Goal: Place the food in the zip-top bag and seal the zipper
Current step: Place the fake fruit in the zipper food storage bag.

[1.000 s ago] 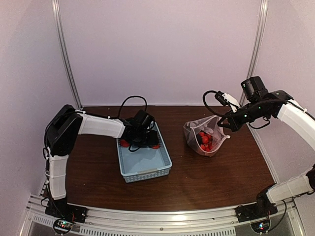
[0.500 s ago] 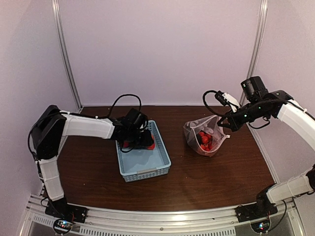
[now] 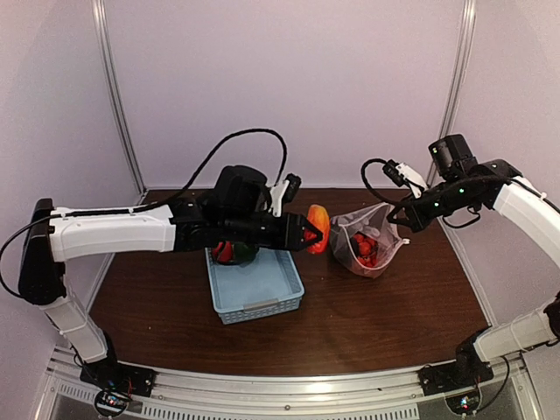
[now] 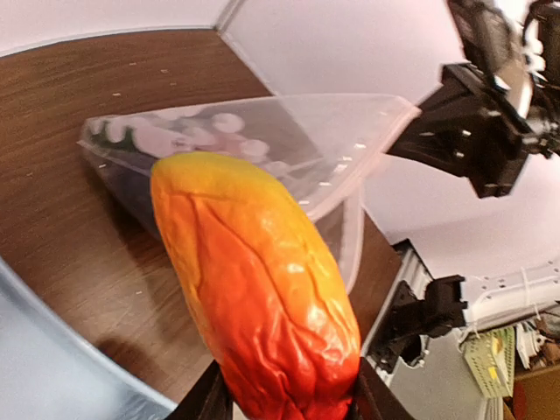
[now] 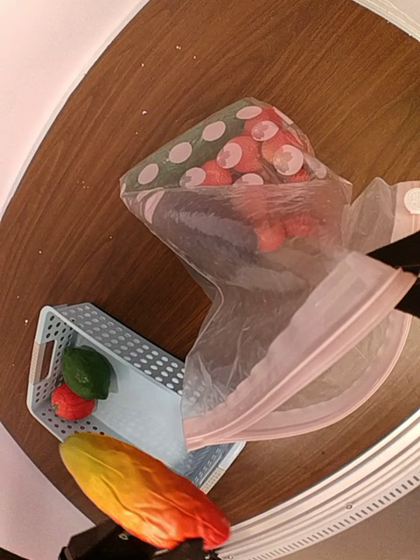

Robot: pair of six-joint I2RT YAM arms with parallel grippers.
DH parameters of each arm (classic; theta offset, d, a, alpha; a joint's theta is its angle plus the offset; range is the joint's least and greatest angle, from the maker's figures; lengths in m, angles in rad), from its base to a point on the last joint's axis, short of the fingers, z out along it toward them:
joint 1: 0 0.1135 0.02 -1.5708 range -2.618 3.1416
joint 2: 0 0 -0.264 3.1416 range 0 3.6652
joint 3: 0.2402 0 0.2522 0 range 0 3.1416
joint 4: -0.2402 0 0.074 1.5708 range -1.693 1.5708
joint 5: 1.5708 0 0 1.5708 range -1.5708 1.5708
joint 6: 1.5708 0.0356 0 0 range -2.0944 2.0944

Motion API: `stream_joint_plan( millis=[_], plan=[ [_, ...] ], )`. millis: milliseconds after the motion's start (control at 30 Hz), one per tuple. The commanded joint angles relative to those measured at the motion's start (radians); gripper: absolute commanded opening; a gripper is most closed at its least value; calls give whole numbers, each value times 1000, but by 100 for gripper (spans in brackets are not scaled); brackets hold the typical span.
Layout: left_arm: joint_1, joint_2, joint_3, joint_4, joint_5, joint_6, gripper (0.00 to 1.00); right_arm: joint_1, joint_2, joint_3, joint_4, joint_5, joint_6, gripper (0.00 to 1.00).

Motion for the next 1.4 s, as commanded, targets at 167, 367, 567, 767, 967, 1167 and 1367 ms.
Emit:
stream_joint_plan(
  millis=[167,367,567,767,967,1167,1367],
  plan=[
    [-101,127,216,82,315,62,26,5,-3,50,-4,88,26,0],
    [-131,229,279,109,372,-28,26,5,7,76,-9,78,35,0],
    [-123,363,372,201,340,-187,23,5,-5,91,-18,60,39,0],
    [-83,437,427,209,233,-347,23,4,-35,70,-24,38,37,0],
    [-41,489,401,334,121,-524,29,5,-68,39,-20,-24,30,0],
    [-34,614,591,299,97,-565,48,5,-66,38,-22,-36,37,0],
    [-34,633,652,249,74,-569,63,-5,-42,83,-38,-77,53,0]
  ],
)
